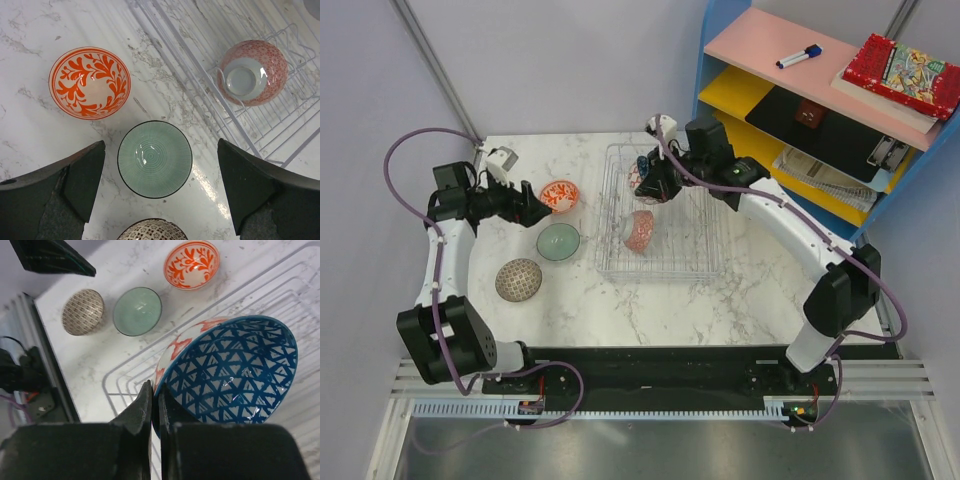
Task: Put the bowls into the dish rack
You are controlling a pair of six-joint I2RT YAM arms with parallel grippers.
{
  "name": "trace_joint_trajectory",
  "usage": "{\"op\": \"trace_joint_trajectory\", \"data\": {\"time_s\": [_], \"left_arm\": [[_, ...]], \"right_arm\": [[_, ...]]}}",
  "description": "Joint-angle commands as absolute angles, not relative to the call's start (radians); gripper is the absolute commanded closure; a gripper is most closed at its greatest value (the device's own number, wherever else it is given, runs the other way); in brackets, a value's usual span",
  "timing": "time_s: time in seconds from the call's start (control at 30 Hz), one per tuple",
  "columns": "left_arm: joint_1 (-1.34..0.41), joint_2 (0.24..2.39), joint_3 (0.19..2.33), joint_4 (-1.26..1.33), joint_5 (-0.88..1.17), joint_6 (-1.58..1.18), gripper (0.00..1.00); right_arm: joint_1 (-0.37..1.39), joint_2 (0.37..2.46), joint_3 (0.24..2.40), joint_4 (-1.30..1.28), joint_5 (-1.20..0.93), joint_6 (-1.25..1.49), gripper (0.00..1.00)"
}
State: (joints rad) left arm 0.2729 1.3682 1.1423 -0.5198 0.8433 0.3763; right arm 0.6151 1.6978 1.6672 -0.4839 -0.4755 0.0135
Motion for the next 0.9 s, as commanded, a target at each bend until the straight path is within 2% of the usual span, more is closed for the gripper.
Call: {"op": "trace_joint_trajectory", "data": {"time_s": [0.0,0.1,0.33,0.43,0.53,0.67,0.87], "left_arm": [[0.305,1.302,1.109,-0.448,0.997,0.431,0.0],[0.321,1.293,1.092,-0.446,1.0,0.443,0.0],[0.341,1.258,1.034,-0.44,1.023,0.463,0.0],[0.347,1.241,1.002,-0.41,1.031,0.451,0.0],[0.353,1.23,0.974,-0.385,1.037,0.433,0.0],[0.36,1.23,0.956,-0.347,1.039,0.41,0.0],[0.367,1.207,0.936,-0.331,1.048,0.397,0.0]], "right_arm": [[0.514,1.648,1.513,-0.178,-0.906,0.305,1.0],[0.435,1.628,1.363,0.097,-1.029,0.527,1.0],[0.302,1.629,1.042,1.169,-1.092,1.382,1.0],[0.265,1.658,0.988,1.397,-1.088,1.538,1.0],[0.249,1.663,0.939,1.471,-1.095,1.614,1.0],[0.244,1.637,0.855,1.416,-1.089,1.538,1.0],[0.239,1.523,0.799,1.025,-1.013,1.228,1.0]]}}
